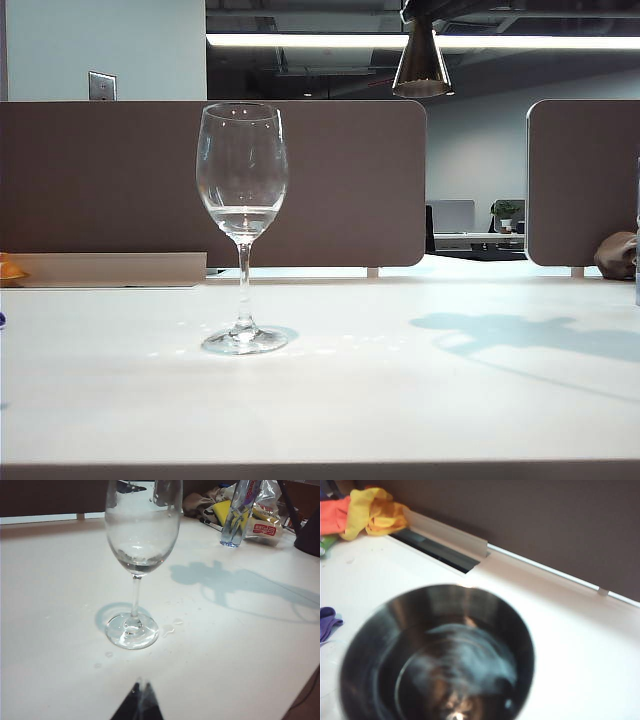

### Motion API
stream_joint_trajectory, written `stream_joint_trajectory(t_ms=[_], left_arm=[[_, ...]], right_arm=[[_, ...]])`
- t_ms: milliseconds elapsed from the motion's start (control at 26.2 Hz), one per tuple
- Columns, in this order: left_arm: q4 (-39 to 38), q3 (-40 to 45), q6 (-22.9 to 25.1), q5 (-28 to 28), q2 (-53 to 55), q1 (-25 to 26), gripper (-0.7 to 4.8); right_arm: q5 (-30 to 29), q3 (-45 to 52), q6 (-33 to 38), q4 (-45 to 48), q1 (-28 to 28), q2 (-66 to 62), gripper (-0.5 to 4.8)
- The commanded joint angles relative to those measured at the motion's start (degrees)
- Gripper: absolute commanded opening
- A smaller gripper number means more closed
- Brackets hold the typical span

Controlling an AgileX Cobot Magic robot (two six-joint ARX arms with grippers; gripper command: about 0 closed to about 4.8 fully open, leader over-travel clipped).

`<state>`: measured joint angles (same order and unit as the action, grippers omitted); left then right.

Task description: Pick up the jigger and pour the water inside into the glass.

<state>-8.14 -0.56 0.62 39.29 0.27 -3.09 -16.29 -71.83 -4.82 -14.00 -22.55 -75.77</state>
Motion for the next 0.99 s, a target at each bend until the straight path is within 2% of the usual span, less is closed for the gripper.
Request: stream_joint_trajectory(t_ms=[38,497,993], left_arm=[[0.09,0.07,0.44,0.52,0.04,0.13,-0.05],[0.09,0.07,0.44,0.5,0.07,0.13,-0.05],[0.11,0.07,0.46,0.5,0.07,0.13,-0.05]], right_arm=[[-0.13,-1.31,-0.15,-1.25,-0.09,0.39,-0.02],[-0.17,-1.31,-0.2,-2.1,-2.89,-0.52,-0.02],[1.25,-1.31,-0.68,-1.38,-8.87,-4.85,-0.02]])
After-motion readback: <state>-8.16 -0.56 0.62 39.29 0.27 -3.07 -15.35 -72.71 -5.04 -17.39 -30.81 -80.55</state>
